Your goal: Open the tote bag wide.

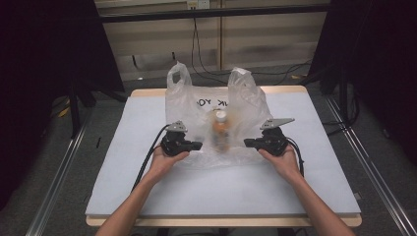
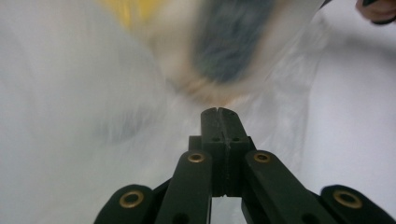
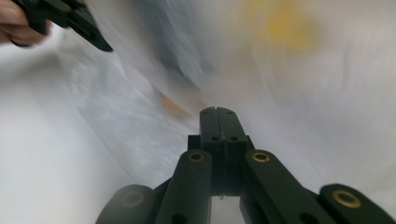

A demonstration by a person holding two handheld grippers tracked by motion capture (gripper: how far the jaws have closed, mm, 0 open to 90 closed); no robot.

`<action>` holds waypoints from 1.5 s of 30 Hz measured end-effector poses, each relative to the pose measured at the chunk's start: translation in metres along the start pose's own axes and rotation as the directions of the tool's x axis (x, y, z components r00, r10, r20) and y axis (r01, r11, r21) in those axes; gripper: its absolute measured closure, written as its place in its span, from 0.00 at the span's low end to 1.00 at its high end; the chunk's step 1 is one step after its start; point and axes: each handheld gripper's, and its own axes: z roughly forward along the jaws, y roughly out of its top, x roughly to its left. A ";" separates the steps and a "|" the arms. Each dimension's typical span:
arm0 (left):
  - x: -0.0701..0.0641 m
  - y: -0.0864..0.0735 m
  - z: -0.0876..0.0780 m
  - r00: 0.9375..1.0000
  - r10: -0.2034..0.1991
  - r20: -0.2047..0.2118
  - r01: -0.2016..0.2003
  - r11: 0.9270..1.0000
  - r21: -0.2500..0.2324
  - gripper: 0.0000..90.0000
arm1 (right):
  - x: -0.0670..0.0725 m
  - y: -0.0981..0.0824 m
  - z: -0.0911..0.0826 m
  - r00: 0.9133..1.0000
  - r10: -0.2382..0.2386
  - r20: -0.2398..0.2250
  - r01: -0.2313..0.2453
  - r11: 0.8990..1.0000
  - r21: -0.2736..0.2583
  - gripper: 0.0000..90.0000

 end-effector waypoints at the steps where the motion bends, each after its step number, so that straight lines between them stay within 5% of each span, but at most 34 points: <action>1: -0.002 0.002 -0.004 1.000 -0.001 -0.004 0.000 1.000 -0.018 1.00 | 0.002 0.004 -0.004 1.000 -0.002 -0.008 0.001 1.000 -0.022 1.00; 4: -0.004 0.009 -0.011 1.000 -0.002 0.008 0.003 0.998 -0.062 1.00 | 0.008 0.014 -0.014 1.000 -0.007 -0.017 0.005 0.997 -0.074 1.00; 10: -0.008 0.058 -0.029 0.999 0.032 0.013 -0.029 0.980 -0.197 1.00 | 0.017 0.033 -0.029 0.999 -0.026 -0.041 0.020 0.989 -0.145 1.00; 16: -0.010 0.101 -0.028 0.999 0.039 0.020 -0.032 0.960 -0.277 1.00 | 0.027 0.038 -0.035 0.998 -0.037 -0.054 0.028 0.987 -0.159 1.00; 19: -0.014 0.124 -0.015 0.998 0.024 0.063 -0.003 0.950 -0.313 1.00 | 0.035 0.044 -0.041 0.996 -0.061 -0.061 0.050 0.985 -0.165 1.00; 28: -0.048 0.115 0.014 0.990 0.088 0.108 -0.056 0.961 -0.270 1.00 | 0.050 0.060 -0.059 0.992 -0.081 -0.092 0.062 0.978 -0.201 1.00; 29: -0.054 0.111 0.019 0.989 0.101 0.104 -0.074 0.968 -0.240 1.00 | 0.053 0.065 -0.061 0.992 -0.092 -0.091 0.071 0.974 -0.213 1.00; 34: -0.051 0.096 0.024 0.990 0.088 0.114 -0.060 0.973 -0.224 1.00 | 0.057 0.077 -0.065 0.990 -0.106 -0.097 0.078 0.963 -0.258 1.00; 41: -0.051 0.073 0.035 0.991 0.088 0.097 -0.071 0.984 -0.162 1.00 | 0.048 0.082 -0.058 0.994 -0.089 -0.069 0.068 0.962 -0.263 1.00; 45: -0.047 0.063 0.039 0.993 0.073 0.095 -0.060 0.989 -0.136 1.00 | 0.029 0.074 -0.035 0.999 -0.052 -0.018 0.047 0.974 -0.223 1.00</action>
